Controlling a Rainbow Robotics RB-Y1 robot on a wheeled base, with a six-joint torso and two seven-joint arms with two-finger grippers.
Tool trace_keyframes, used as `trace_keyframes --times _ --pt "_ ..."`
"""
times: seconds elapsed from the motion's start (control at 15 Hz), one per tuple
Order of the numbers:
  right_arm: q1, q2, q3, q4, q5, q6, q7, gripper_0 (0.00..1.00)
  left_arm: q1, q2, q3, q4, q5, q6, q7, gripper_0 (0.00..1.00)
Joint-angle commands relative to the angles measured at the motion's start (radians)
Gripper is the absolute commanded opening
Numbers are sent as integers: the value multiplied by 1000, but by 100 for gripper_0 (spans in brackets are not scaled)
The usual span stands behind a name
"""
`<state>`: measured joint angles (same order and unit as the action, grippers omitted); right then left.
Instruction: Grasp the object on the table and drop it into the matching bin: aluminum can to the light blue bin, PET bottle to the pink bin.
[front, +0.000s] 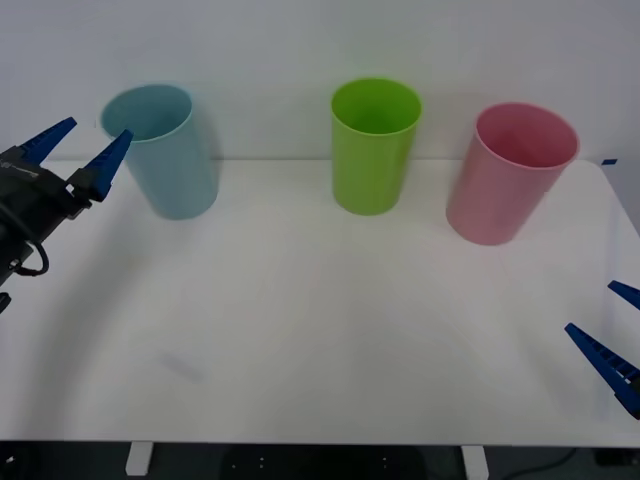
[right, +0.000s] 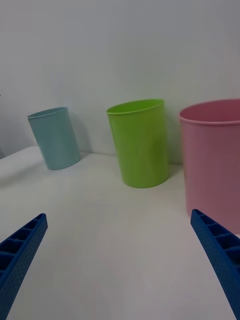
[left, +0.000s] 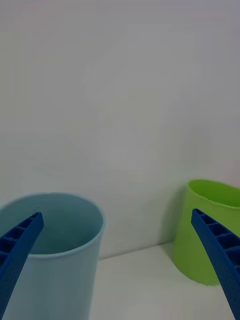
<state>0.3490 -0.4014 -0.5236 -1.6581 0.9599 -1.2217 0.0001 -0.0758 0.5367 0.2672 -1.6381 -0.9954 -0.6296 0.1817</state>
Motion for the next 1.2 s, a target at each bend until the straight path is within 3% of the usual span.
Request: trace_keyframes --times 0.07,0.33,1.2 --pt "0 0 0 0 0 0 0 100 94 0 56 -43 3 -125 4 100" --pt "0 0 0 0 0 0 0 100 195 2 118 -75 14 -280 -10 100" --pt "0 0 0 0 0 0 0 100 341 2 142 -98 -69 -521 -179 100"
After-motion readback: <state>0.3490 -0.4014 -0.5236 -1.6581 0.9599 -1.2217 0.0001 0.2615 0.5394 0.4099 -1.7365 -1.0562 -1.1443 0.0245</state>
